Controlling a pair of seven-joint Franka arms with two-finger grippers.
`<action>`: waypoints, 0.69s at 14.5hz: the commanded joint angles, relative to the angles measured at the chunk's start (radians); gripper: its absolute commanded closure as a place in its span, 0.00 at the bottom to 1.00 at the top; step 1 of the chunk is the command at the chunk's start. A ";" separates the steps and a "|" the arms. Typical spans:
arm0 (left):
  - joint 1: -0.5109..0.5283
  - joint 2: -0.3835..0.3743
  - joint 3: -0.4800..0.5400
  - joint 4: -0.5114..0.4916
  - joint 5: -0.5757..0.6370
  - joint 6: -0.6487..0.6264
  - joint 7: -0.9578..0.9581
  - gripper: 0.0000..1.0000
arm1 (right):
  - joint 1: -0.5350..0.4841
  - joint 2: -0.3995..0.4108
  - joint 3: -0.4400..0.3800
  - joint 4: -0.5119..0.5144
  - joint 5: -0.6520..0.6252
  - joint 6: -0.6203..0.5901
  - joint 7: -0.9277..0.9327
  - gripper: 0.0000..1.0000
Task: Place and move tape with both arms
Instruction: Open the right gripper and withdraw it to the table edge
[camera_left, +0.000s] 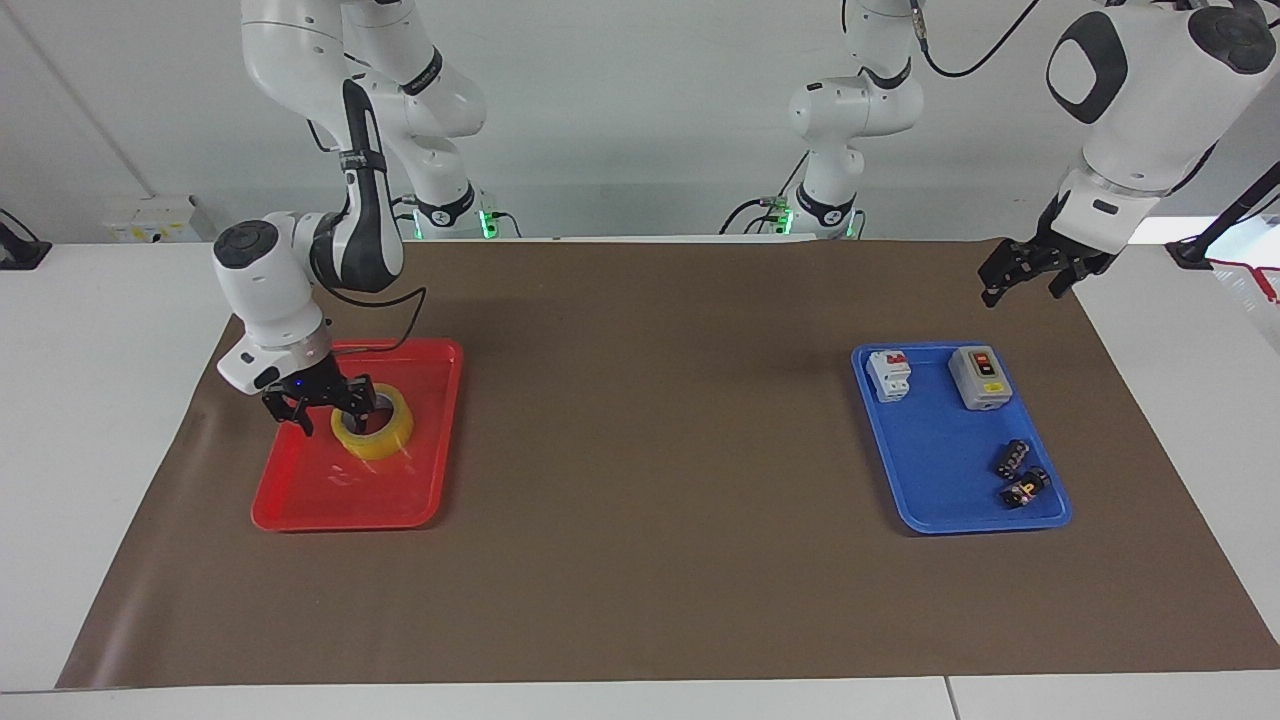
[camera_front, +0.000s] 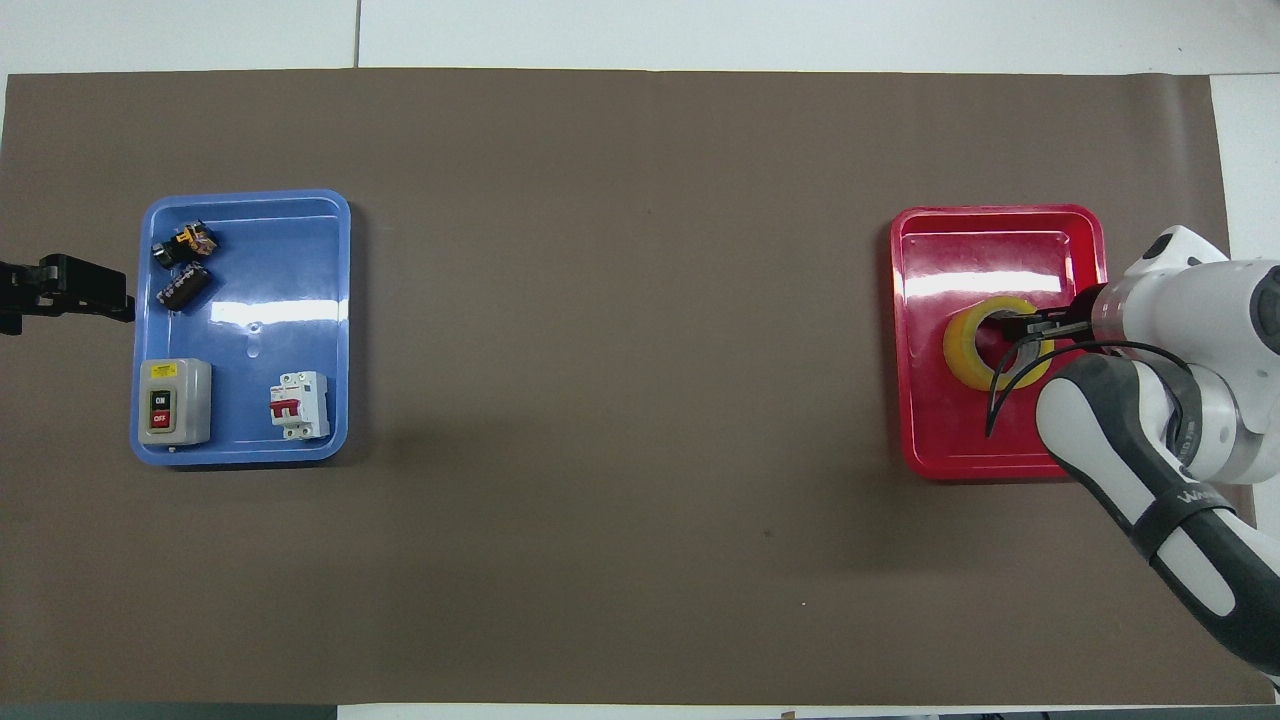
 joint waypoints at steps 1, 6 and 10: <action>-0.003 -0.028 0.006 -0.027 -0.023 0.007 0.010 0.00 | 0.024 -0.025 0.013 0.148 -0.008 -0.202 0.122 0.00; -0.003 -0.028 0.006 -0.027 -0.023 0.007 0.010 0.00 | 0.091 -0.037 0.013 0.384 -0.013 -0.521 0.325 0.00; -0.003 -0.028 0.006 -0.027 -0.023 0.007 0.010 0.00 | 0.093 -0.104 0.016 0.513 0.003 -0.757 0.328 0.00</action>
